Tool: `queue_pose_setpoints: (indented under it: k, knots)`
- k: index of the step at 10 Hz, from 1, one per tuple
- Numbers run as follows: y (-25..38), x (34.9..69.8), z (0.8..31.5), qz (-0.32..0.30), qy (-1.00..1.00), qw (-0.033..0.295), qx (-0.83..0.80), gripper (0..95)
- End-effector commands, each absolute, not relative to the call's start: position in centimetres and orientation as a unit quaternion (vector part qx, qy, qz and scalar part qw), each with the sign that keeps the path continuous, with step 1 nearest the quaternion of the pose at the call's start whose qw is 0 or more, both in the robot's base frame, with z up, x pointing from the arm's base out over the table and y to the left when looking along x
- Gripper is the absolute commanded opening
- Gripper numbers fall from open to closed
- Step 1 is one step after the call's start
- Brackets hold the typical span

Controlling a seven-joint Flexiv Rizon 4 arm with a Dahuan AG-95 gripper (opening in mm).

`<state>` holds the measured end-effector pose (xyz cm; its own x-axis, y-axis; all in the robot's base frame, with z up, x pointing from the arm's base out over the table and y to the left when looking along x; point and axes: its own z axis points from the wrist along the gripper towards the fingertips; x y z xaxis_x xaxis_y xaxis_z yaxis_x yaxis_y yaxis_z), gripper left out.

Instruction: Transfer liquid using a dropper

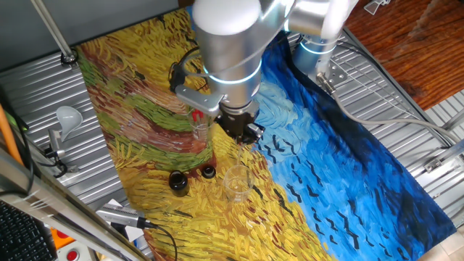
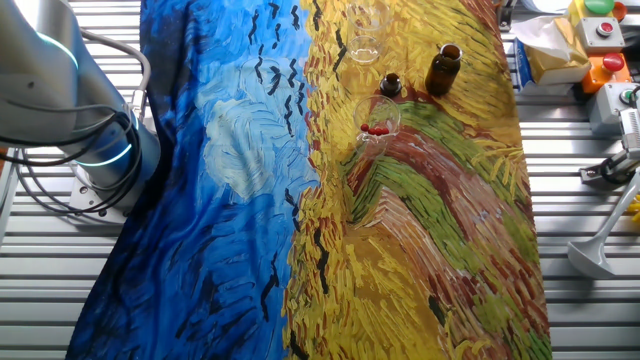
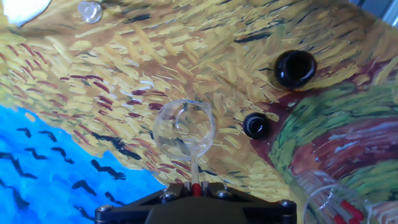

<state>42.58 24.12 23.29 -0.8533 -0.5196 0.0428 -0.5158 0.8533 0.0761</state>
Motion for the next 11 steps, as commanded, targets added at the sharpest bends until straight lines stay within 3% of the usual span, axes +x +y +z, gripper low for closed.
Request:
queue_pose_setpoints:
  k: [1, 6, 11]
  knots:
    - [24.3, 42.9, 23.2, -0.041, -0.958, 0.033, 0.281, 0.0]
    - [24.5, 42.9, 23.1, -0.04, -0.961, 0.03, 0.272, 0.0]
    - [26.6, 43.7, 20.6, -0.034, -0.964, 0.02, 0.262, 0.0]
